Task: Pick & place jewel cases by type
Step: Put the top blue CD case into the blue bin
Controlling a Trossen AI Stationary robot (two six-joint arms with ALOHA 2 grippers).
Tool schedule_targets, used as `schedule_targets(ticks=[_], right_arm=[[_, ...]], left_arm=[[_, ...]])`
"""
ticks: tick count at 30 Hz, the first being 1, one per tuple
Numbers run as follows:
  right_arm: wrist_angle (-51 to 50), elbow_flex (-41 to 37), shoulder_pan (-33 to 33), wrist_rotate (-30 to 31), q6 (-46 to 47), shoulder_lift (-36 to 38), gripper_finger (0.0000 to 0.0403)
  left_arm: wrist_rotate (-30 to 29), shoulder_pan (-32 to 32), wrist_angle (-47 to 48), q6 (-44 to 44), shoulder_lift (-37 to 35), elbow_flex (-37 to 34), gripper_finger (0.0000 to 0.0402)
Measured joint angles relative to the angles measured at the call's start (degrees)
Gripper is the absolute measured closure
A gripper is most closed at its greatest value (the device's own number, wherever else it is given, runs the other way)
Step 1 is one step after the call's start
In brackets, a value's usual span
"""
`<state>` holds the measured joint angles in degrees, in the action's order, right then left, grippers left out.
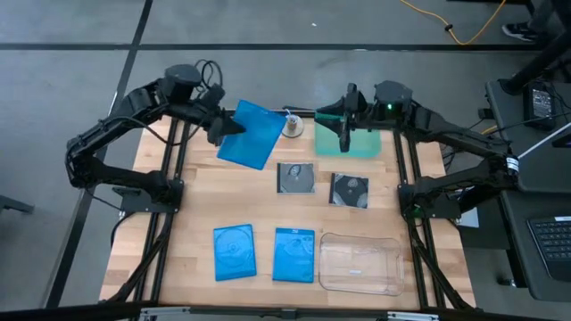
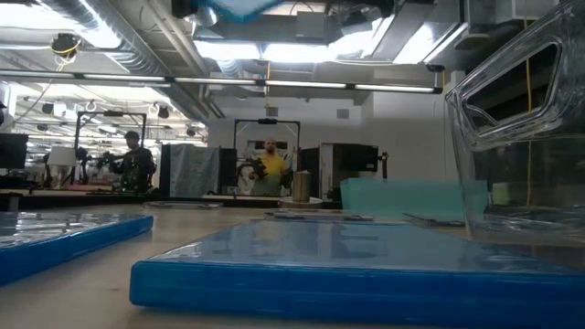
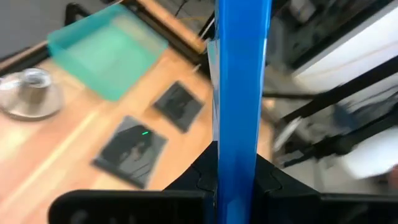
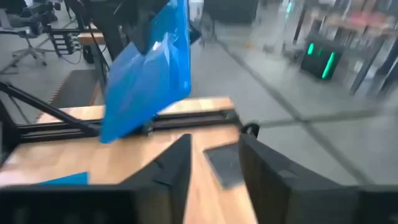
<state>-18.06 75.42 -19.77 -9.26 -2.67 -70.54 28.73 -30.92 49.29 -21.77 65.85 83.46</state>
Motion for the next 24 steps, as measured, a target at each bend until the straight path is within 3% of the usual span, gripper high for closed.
schedule_targets(ticks=[5, 10, 17, 24], right_arm=[[-14.93, 11.99, -1.86, -4.13, 1.17, -6.21, 0.0187], [-24.69, 23.55, -2.88, -8.38, 1.37, -14.27, 0.0167], [-27.44, 32.98, -4.57, -15.55, 1.13, -23.14, 0.017], [-27.37, 34.05, -5.84, -20.54, 1.05, -29.61, 0.0171]], left_arm=[[-0.72, 0.0, 0.22, 6.67, 3.4, 0.0, 0.0378], [-0.65, 0.04, 0.21, 11.88, 6.86, 0.0, 0.0378], [-2.01, 0.04, -1.5, 16.7, 9.85, 0.0, 0.0378], [-1.92, 0.06, -2.9, 17.65, 10.57, 0.0, 0.0378]])
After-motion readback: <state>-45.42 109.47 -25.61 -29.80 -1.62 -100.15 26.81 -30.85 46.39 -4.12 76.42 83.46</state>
